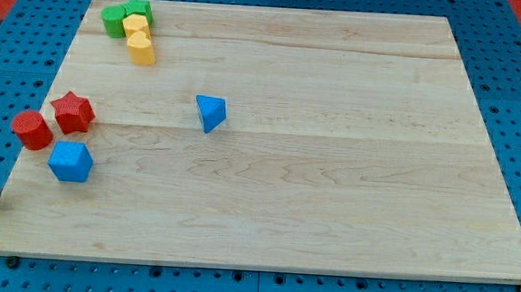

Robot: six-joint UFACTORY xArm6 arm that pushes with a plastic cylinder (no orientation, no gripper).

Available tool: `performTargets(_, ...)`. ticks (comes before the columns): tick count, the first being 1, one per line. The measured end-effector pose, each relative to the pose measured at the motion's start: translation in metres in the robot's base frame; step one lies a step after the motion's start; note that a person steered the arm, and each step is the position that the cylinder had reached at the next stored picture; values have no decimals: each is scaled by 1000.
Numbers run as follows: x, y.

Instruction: Move red star into blue triangle

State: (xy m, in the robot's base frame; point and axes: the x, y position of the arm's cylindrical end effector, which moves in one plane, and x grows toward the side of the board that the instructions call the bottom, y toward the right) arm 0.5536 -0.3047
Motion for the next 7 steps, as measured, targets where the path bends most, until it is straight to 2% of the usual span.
performTargets(1,-19,0)
performTargets(3,-103,6)
performTargets(7,-121,103)
